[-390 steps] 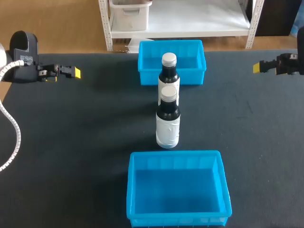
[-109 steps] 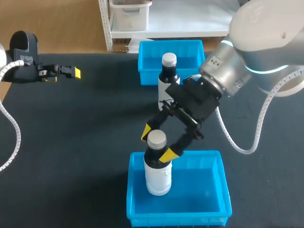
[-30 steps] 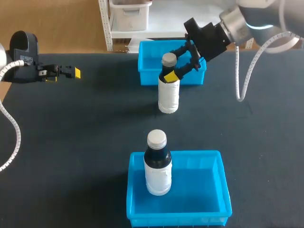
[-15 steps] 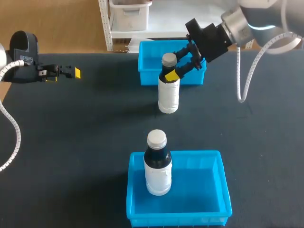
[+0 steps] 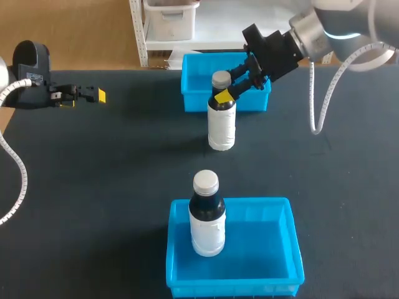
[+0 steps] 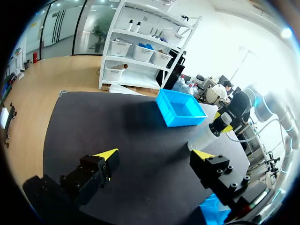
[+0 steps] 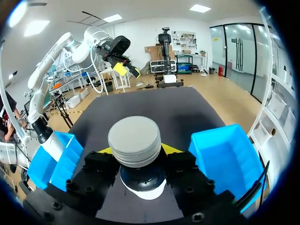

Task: Pick up the bottle, and place it in the far bin if it is heavy, or in the near bin if it is light.

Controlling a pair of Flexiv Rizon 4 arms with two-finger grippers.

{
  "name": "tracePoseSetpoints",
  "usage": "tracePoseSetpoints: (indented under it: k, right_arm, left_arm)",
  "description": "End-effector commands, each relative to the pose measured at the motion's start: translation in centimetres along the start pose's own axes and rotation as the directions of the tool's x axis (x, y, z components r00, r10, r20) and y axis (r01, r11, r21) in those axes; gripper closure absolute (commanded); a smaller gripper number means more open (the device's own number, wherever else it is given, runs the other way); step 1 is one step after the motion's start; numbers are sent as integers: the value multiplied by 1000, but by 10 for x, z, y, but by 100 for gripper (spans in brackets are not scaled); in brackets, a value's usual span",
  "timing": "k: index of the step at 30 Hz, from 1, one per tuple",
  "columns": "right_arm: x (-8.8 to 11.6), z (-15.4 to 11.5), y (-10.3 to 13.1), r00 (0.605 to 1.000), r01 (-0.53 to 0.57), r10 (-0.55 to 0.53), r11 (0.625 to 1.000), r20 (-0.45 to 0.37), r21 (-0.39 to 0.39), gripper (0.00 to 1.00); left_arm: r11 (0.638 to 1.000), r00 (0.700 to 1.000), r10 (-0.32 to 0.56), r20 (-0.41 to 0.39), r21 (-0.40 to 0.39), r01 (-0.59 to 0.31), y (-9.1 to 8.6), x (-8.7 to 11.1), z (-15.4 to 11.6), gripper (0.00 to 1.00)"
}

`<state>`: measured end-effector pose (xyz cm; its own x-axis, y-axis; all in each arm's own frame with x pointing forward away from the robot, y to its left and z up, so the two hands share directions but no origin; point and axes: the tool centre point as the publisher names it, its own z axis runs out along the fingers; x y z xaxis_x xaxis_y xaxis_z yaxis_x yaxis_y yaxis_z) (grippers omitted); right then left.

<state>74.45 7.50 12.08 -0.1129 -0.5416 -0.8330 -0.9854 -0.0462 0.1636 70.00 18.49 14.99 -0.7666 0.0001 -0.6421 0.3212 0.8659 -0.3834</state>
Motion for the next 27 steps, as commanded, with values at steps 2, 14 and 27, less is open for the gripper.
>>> tracePoseSetpoints:
  k: [2,14,27]
  right_arm:
    - [0,-9,8,1000,-3,3,1000,0,17,64]
    - [3,-66,22,999,-46,47,993,-5,109,75]
    - [15,-134,35,992,-122,126,967,-5,222,87]
  left_arm:
    - [1000,1000,0,0,0,0,0,0,0,0]
    - [1000,1000,0,0,0,0,0,0,0,0]
    - [1000,1000,0,0,0,0,0,0,0,0]
